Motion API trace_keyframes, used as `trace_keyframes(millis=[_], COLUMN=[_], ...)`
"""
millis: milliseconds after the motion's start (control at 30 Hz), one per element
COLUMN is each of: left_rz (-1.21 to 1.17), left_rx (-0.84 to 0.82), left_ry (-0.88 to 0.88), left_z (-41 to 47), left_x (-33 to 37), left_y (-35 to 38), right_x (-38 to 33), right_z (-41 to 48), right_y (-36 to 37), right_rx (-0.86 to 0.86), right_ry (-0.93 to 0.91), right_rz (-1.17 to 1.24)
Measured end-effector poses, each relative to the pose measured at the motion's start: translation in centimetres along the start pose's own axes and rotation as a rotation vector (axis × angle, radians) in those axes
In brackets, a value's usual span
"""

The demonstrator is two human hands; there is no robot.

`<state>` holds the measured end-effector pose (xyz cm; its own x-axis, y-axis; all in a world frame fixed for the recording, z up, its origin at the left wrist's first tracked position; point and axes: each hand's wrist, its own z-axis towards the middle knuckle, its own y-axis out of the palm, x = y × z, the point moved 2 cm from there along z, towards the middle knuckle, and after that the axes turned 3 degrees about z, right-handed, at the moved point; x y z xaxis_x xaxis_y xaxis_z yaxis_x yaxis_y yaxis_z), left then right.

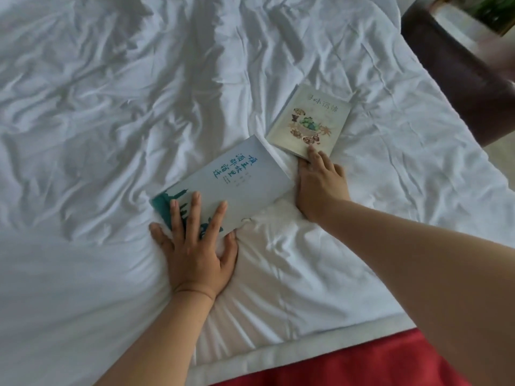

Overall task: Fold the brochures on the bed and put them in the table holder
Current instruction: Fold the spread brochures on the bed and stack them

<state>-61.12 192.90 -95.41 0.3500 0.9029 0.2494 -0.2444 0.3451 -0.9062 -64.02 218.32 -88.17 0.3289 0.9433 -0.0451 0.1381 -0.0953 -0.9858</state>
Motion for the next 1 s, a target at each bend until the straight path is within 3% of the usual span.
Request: trace_keyframes(millis=[400, 700, 767, 1000], left_rz=[-0.007, -0.020, -0.032, 0.098], left_rx=[-0.175, -0.402, -0.387, -0.671], left_ry=[0.034, 0.005, -0.003, -0.033], left_z=[-3.0, -16.8, -21.0, -34.6], left_x=[0.7, -0.1, 0.2, 3.1], left_y=[-5.4, -14.6, -17.3, -24.4], right_x=[-0.8, -3.5, -4.1, -4.7], right_z=[-16.7, -32.8, -37.0, -52.8], right_y=[3.3, 4.0, 3.5, 5.5], right_rx=[-0.068, -0.265, -0.229, -0.053], right_ry=[-0.114, -0.149, -0.164, -0.397], right_rz=[-0.046, -0.055, -0.029, -0.017])
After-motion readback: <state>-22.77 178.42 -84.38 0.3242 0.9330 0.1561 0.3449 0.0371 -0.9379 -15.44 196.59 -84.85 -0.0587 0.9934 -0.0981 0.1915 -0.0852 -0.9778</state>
